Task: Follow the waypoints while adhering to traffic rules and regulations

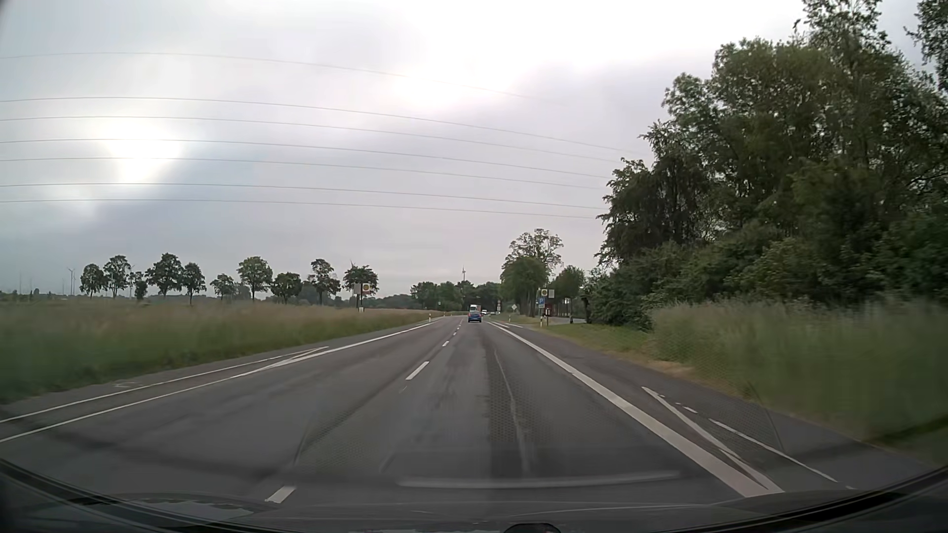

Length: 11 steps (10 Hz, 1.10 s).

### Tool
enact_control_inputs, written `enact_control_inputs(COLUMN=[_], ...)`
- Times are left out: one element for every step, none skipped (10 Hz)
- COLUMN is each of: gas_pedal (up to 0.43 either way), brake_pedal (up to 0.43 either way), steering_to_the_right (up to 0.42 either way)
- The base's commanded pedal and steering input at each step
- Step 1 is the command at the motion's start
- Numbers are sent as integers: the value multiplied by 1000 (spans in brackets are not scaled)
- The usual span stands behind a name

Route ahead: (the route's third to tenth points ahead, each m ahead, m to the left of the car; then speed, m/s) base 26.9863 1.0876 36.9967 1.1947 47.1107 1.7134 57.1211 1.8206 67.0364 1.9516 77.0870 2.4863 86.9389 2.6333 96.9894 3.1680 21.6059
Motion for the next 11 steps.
enact_control_inputs(gas_pedal=[189, 189, 189, 189, 189, 189, 189, 189, 189, 189, 189], brake_pedal=[0, 0, 0, 0, 0, 0, 0, 0, 0, 0, 0], steering_to_the_right=[-6, -6, -6, -6, -6, -6, -6, -6, -5, -5, -5])
